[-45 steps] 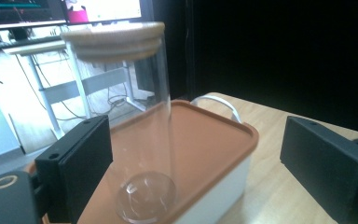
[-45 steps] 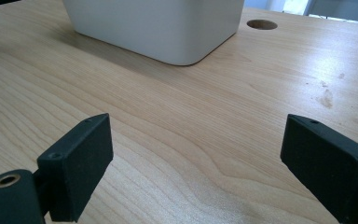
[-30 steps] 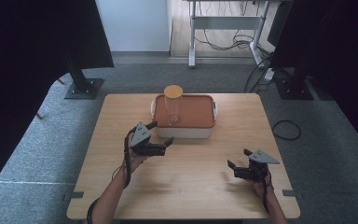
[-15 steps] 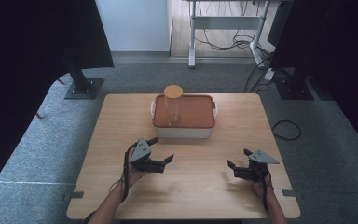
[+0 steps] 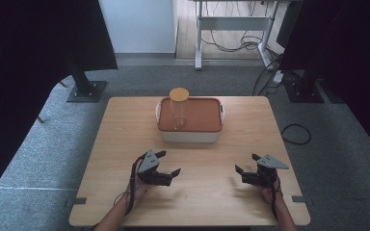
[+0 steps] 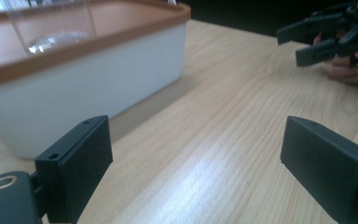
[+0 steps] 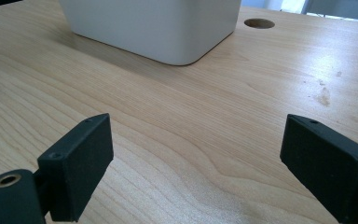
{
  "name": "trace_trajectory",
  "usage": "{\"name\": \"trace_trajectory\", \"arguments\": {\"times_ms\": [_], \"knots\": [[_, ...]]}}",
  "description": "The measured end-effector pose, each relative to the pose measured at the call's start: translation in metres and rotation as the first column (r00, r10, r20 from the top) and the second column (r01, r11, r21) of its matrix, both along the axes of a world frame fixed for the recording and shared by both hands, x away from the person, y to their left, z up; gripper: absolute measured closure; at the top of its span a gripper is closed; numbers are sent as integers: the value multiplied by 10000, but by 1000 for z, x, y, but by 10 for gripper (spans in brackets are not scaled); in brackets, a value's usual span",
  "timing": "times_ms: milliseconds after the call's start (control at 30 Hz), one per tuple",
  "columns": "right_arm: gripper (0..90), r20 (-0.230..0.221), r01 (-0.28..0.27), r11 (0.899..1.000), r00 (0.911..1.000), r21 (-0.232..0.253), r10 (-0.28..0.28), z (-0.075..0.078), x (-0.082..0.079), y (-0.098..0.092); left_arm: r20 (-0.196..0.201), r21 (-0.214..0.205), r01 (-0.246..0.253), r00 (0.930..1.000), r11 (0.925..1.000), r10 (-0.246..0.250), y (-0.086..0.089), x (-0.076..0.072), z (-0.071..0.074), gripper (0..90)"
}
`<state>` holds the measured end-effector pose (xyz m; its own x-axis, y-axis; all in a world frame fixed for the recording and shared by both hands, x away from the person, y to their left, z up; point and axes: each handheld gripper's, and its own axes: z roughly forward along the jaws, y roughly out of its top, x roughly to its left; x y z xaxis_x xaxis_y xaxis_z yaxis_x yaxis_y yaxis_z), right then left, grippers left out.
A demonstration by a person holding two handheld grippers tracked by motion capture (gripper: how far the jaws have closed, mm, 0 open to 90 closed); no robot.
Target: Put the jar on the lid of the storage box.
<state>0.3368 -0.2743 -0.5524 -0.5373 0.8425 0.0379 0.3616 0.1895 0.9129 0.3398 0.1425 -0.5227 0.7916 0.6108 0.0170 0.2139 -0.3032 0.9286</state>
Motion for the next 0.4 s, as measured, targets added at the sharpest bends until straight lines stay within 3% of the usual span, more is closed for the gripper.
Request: {"name": "trace_trajectory", "arguments": {"times_ms": [167,400], "knots": [[92,1,-14,10000,10000,14,14,0,0,0,-222,43,79,9997,10000,-78,-4,1,-7,85],[91,-4,-2,9999,10000,117,2,0,0,-1,-195,16,111,9997,9999,-111,-6,-1,-6,83]]}}
